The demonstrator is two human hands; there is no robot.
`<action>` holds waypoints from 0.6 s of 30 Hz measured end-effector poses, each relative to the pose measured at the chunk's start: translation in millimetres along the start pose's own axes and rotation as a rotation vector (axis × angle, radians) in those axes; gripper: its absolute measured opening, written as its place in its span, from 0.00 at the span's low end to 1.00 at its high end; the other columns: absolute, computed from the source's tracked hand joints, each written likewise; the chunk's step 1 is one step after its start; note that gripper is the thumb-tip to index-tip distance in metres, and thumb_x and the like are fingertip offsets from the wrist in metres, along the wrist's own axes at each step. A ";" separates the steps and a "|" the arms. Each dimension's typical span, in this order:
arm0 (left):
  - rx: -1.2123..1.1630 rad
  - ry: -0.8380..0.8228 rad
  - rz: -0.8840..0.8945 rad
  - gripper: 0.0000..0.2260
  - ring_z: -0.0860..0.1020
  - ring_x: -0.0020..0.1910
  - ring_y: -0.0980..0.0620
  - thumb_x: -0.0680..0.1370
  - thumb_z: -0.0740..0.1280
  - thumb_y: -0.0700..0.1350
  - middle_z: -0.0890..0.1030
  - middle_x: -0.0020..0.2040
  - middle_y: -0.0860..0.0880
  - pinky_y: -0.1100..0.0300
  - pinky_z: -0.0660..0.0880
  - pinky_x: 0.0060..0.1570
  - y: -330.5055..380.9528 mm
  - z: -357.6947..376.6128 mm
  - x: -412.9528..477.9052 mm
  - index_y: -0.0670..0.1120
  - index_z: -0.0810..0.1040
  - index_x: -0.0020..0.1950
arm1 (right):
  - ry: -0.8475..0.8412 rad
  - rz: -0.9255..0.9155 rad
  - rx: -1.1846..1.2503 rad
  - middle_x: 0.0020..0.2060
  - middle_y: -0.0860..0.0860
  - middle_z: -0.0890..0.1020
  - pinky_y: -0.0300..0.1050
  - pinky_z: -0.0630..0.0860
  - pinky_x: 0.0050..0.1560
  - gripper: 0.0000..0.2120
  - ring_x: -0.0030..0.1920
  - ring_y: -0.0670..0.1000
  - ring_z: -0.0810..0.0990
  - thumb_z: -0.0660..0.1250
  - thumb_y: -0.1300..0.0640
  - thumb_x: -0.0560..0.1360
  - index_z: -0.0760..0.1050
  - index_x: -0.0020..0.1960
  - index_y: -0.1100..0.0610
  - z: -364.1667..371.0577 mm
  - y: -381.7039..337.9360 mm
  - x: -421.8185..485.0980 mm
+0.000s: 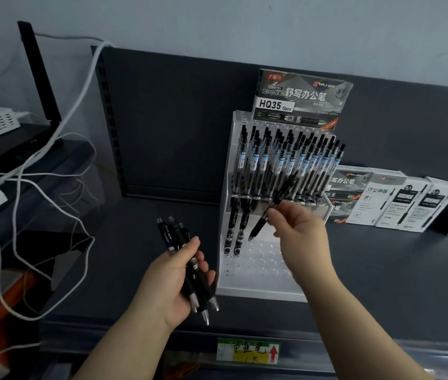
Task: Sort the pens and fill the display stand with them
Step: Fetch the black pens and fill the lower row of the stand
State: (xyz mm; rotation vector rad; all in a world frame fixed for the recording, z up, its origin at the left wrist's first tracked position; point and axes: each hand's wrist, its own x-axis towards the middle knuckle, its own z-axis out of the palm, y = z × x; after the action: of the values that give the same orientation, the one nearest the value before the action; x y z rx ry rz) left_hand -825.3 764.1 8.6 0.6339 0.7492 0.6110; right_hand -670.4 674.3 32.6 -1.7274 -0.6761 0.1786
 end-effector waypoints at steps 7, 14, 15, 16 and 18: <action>-0.016 -0.008 -0.038 0.11 0.75 0.29 0.53 0.78 0.64 0.49 0.76 0.33 0.48 0.57 0.76 0.30 -0.6 -1.9 3.1 0.41 0.78 0.49 | -0.067 -0.052 -0.274 0.42 0.45 0.79 0.30 0.68 0.40 0.12 0.45 0.45 0.78 0.65 0.57 0.77 0.78 0.59 0.57 13.6 18.4 -2.7; -0.049 -0.044 -0.065 0.09 0.76 0.32 0.51 0.78 0.63 0.43 0.77 0.35 0.46 0.57 0.79 0.30 0.8 0.8 2.3 0.39 0.78 0.52 | -0.134 -0.181 -0.500 0.42 0.51 0.82 0.28 0.66 0.32 0.09 0.38 0.47 0.74 0.62 0.58 0.78 0.80 0.52 0.58 18.9 27.3 -3.1; -0.044 -0.051 -0.063 0.09 0.77 0.31 0.51 0.78 0.64 0.43 0.77 0.35 0.46 0.58 0.79 0.30 0.8 1.3 1.8 0.39 0.78 0.53 | -0.136 -0.188 -0.516 0.43 0.51 0.82 0.28 0.65 0.32 0.09 0.39 0.47 0.75 0.62 0.58 0.78 0.80 0.52 0.58 19.3 28.0 -3.0; -0.039 -0.054 -0.060 0.08 0.77 0.31 0.51 0.77 0.65 0.42 0.78 0.35 0.46 0.58 0.79 0.30 0.7 1.9 1.5 0.39 0.77 0.53 | -0.138 -0.195 -0.528 0.42 0.51 0.82 0.26 0.64 0.32 0.09 0.39 0.48 0.75 0.61 0.58 0.78 0.80 0.51 0.58 19.9 29.2 -2.5; -0.032 -0.059 -0.051 0.07 0.78 0.30 0.51 0.77 0.66 0.42 0.78 0.34 0.46 0.59 0.79 0.30 0.8 3.4 0.8 0.39 0.77 0.52 | -0.143 -0.180 -0.530 0.42 0.50 0.82 0.24 0.64 0.32 0.09 0.38 0.46 0.74 0.62 0.57 0.78 0.80 0.51 0.57 20.3 30.8 -2.5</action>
State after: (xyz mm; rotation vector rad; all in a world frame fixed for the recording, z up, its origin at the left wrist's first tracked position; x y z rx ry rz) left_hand -822.4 764.1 10.7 0.5996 0.6974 0.5541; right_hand -671.3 686.5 -2.3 -2.1559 -1.0488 -0.0076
